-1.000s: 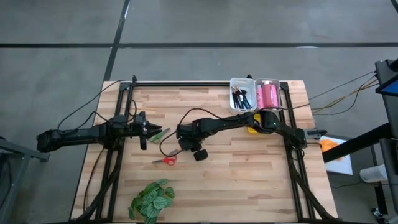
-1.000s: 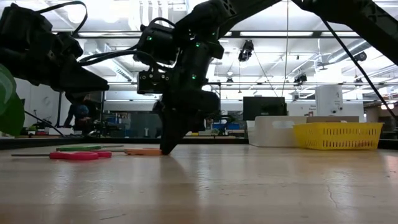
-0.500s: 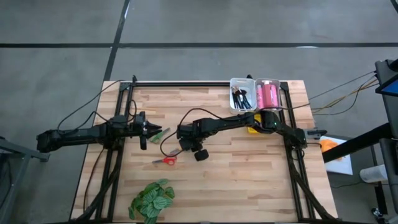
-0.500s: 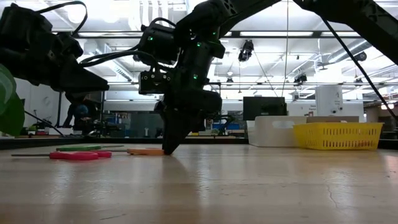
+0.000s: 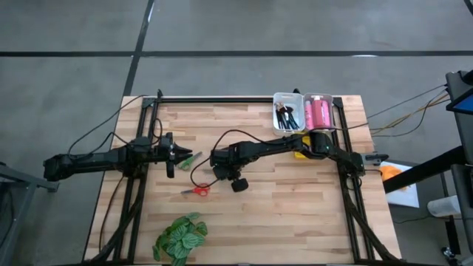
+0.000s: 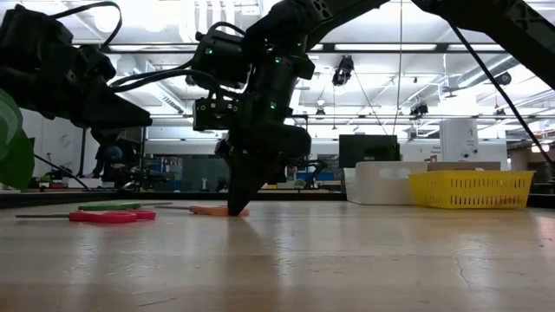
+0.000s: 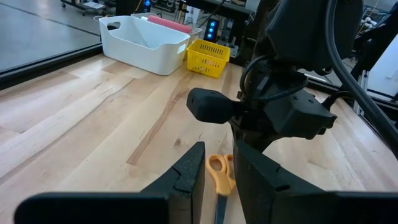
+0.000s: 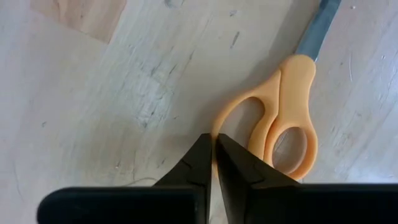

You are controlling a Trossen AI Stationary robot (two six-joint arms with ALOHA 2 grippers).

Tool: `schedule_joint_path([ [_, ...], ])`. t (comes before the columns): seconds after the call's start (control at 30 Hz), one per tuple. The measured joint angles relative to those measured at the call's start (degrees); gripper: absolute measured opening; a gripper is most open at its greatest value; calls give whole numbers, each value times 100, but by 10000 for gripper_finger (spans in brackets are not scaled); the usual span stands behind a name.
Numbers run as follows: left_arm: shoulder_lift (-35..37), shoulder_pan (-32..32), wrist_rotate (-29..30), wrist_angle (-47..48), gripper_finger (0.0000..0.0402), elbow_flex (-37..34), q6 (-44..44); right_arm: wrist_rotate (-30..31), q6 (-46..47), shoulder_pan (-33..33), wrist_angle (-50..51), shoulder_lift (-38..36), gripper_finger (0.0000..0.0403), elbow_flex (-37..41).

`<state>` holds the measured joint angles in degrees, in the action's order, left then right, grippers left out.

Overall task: Pick & Place Paint Supplies
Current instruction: Put the orange scissors into the yellow bin

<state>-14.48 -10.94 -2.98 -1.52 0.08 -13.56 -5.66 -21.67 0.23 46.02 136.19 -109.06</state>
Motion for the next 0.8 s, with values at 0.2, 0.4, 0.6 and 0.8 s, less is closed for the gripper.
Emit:
schedule_joint_path([
  [0.2,0,0,0,0,87,0,2,-6,50,0,-7,1,15,4],
  [0.4,0,-2,0,0,87,0,0,-11,151,0,63,-71,15,12],
  [0.6,1,0,0,-2,87,0,2,-12,362,-2,473,-331,15,14],
  [0.8,1,-2,0,0,87,0,1,209,511,-3,1038,-675,15,-4],
])
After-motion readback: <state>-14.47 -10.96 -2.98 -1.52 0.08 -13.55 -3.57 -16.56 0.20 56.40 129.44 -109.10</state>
